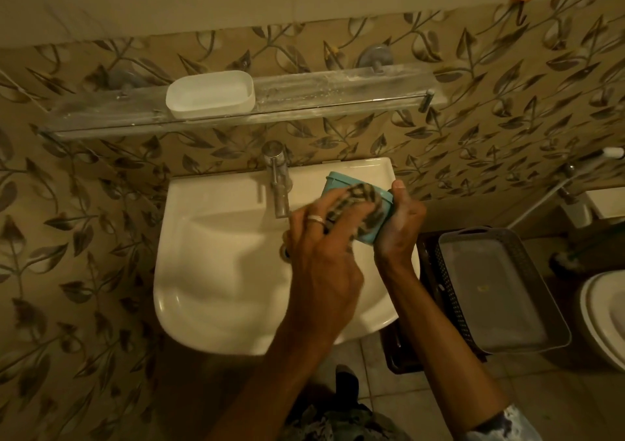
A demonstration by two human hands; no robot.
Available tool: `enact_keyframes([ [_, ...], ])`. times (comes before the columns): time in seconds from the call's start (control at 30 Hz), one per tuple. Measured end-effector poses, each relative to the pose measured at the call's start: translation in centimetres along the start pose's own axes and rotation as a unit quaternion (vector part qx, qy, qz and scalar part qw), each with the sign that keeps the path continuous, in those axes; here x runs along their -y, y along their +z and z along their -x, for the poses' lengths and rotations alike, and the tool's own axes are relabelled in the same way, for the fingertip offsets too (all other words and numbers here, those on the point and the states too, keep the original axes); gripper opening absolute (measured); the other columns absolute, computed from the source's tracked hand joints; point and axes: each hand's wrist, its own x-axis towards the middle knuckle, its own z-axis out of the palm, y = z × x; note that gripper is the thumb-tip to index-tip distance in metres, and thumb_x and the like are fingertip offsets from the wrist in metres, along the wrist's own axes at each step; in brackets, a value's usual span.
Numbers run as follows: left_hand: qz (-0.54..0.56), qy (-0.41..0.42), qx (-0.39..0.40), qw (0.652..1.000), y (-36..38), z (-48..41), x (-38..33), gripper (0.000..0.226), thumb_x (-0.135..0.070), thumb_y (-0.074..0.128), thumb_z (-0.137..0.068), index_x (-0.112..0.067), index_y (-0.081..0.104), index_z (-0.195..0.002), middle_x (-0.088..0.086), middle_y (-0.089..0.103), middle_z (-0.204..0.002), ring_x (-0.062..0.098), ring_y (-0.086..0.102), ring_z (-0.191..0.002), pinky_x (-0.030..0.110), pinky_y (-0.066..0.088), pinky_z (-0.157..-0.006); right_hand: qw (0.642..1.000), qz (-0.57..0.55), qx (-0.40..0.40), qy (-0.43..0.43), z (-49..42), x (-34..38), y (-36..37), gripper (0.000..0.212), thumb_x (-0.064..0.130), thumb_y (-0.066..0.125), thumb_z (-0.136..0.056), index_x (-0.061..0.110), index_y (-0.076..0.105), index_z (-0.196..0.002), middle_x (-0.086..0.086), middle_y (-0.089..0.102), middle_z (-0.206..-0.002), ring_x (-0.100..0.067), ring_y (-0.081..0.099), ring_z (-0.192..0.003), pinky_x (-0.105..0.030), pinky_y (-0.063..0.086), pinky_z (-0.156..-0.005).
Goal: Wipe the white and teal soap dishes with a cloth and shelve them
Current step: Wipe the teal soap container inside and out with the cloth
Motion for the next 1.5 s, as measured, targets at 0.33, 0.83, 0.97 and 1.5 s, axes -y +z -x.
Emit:
enact_keyframes([
  [0.33,0.009,-0.057,-0.018,0.998,0.0,0.0,-0.2,0.051,0.005,0.054,-0.078,-0.022,0.059,-0.121,0.006,0.047,-0.136,0.023,0.037,-0.123,0.033,0.039,-0.097,1.0,0.003,-0.01,0.012,0.3,-0.2,0.4,0.049,0.039,0.042,-0.087,0.02,0.051,-0.044,-0.001,0.049,-0.051,-0.025,0.052,-0.054,-0.041,0.041,-0.054],
  [0.83,0.006,-0.051,0.001,0.999,0.0,-0.9,-1.3,0.042,-0.018,0.041,-0.082,-0.022,0.061,-0.118,0.012,0.047,-0.135,0.03,0.041,-0.121,0.042,0.044,-0.095,1.0,0.017,-0.001,-0.003,0.6,-0.6,0.3,0.049,0.038,0.04,-0.089,0.002,0.05,-0.058,-0.021,0.051,-0.06,-0.035,0.054,-0.06,-0.049,0.047,-0.057],
  [0.97,-0.013,-0.001,0.019,1.0,0.6,-1.0,-1.5,0.039,-0.023,0.043,-0.081,-0.027,0.064,-0.114,0.012,0.049,-0.132,0.029,0.043,-0.119,0.032,0.035,-0.09,0.999,0.019,0.008,-0.036,0.3,-0.4,-0.2,0.06,0.044,0.042,-0.089,-0.005,0.051,-0.055,-0.024,0.051,-0.055,-0.038,0.051,-0.051,-0.049,0.044,-0.05],
  [1.5,-0.028,0.057,0.048,0.997,0.7,-0.2,-2.4,0.041,-0.025,0.045,-0.075,-0.032,0.057,-0.114,0.007,0.052,-0.129,0.026,0.041,-0.114,0.041,0.045,-0.083,0.998,0.022,0.034,0.042,1.5,-1.2,-1.1,0.03,0.025,0.055,-0.092,0.003,0.056,-0.114,-0.012,0.063,-0.103,-0.017,0.064,-0.088,-0.031,0.057,-0.073],
])
